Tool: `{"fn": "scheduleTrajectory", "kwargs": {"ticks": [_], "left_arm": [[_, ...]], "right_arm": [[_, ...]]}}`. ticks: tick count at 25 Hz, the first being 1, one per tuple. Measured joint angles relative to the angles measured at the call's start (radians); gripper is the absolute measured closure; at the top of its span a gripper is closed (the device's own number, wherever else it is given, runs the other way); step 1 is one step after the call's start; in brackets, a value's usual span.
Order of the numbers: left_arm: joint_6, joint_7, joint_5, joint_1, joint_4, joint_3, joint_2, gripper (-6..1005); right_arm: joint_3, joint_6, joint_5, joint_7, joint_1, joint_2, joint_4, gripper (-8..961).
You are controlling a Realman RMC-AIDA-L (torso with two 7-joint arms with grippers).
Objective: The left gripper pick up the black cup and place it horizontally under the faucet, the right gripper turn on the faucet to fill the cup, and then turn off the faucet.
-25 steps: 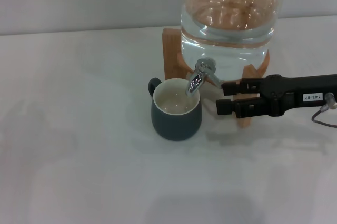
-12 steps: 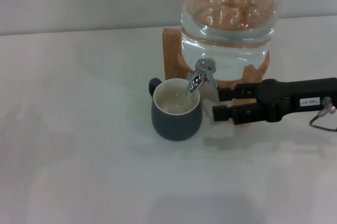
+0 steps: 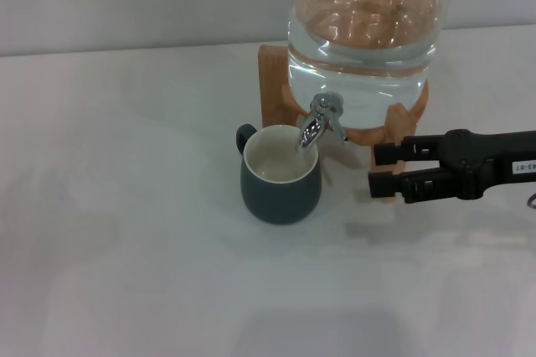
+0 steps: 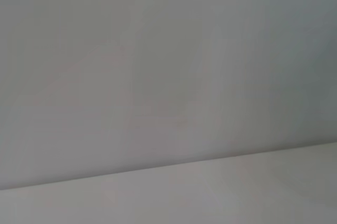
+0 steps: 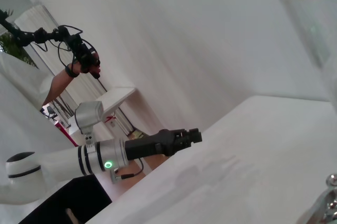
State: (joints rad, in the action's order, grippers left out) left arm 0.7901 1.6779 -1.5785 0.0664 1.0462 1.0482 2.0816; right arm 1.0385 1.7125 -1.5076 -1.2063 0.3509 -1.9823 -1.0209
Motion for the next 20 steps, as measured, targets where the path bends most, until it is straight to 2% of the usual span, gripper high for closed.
{"fn": "scheduleTrajectory", "kwargs": {"ticks": [2,8,10,11,13,20], "left_arm": [[0.0,-0.001,0.0,0.0,0.0,0.003,0.0,745],[0.0,-0.002,0.0,0.001,0.0,0.011,0.0,745],[0.0,-0.002,0.0,0.002,0.0,0.013,0.0,745],[0.0,-0.003,0.0,0.002,0.0,0.013,0.0,745],[0.0,-0.004,0.0,0.001,0.0,0.015,0.0,745],[-0.002,-0.006,0.0,0.007,0.0,0.015,0.0,745]], "right_arm": [[0.0,0.004,-0.007,0.002,-0.002,0.005,0.0,109],[-0.001,0.039,-0.007,-0.001,-0.002,0.0,-0.002,109],[-0.002,0.043,-0.006,-0.001,-0.002,0.006,-0.002,109],[-0.018,0.046,-0.011,0.001,-0.004,0.02,-0.002,109],[-0.038,0.051,-0.015,0.003,-0.008,0.024,-0.002,109],[-0.048,0.063,-0.016,0.004,0.0,0.006,-0.002,109]]}}
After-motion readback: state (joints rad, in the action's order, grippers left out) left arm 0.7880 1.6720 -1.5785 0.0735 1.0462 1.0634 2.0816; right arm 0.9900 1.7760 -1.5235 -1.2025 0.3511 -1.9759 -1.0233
